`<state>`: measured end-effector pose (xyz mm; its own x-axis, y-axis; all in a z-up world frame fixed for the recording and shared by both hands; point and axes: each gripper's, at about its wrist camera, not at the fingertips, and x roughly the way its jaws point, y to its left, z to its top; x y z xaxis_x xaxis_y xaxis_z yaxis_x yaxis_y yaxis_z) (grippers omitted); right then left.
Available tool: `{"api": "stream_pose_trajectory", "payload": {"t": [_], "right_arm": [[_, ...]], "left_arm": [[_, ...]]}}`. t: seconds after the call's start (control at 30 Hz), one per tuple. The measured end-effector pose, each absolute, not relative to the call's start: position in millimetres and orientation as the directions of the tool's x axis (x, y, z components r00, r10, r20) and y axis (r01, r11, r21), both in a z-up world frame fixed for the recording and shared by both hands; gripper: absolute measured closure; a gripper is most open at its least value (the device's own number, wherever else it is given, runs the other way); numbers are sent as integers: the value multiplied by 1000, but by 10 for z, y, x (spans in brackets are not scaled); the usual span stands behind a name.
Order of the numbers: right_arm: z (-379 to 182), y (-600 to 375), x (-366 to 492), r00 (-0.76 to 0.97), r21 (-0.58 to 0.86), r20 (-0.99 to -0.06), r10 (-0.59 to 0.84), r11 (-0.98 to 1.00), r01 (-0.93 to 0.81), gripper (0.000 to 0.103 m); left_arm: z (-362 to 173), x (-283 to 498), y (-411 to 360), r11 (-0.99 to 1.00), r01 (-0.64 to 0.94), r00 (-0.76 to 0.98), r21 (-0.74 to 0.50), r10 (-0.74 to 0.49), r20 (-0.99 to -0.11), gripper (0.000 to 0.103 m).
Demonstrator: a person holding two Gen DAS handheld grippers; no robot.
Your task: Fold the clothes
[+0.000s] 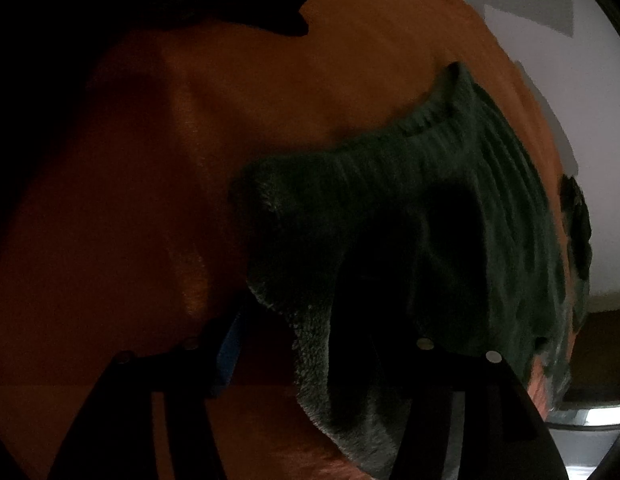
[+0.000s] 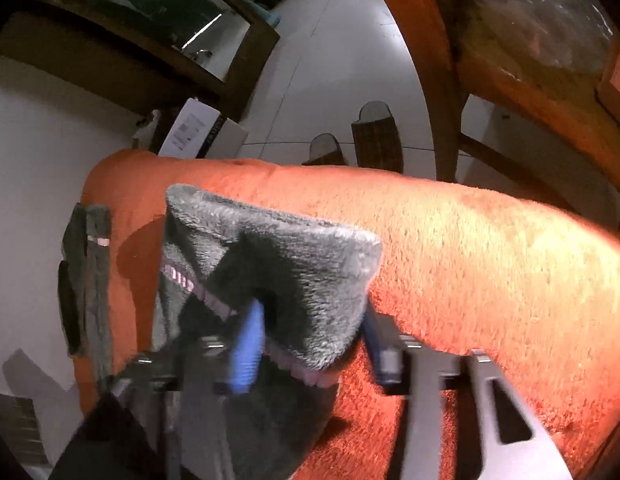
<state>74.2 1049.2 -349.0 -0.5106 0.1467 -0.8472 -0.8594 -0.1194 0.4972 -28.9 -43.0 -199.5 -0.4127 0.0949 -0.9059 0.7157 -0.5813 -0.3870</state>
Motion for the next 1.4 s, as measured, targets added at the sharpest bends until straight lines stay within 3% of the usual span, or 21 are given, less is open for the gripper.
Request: {"api": "stream_pose_trajectory", "payload": {"t": [0.13,0.2,0.77,0.97,1.13,1.4], "right_arm": [[-3485,10467,737,-505,489,-848,162,-126,-863,75],[-3470,10462,732,-500,484,-849,173,-129,-866,78],[-3406,10498,734,-518,502,-837,175,-132,-855,89],[-3114,10539,572,-572,554,-806,150,-148,-819,91],[-2686,10674,104,-649,614,-750,127,-229,-755,91],[-2125,10953,-1202,-721,642,-686,96,-387,-662,91]], "left_arm": [[-1968,-203,-391,-587,700,-433,-407,103,-895,85],[-1947,-174,-386,-581,699,-442,-418,108,-890,89],[-1543,87,-518,-531,679,-525,-507,131,-841,96],[-1325,-554,-310,-519,606,-607,-603,188,-772,96],[-1029,-1194,-177,-568,522,-655,-637,211,-725,96],[-637,-1550,-258,-522,550,-678,-652,178,-713,96]]}}
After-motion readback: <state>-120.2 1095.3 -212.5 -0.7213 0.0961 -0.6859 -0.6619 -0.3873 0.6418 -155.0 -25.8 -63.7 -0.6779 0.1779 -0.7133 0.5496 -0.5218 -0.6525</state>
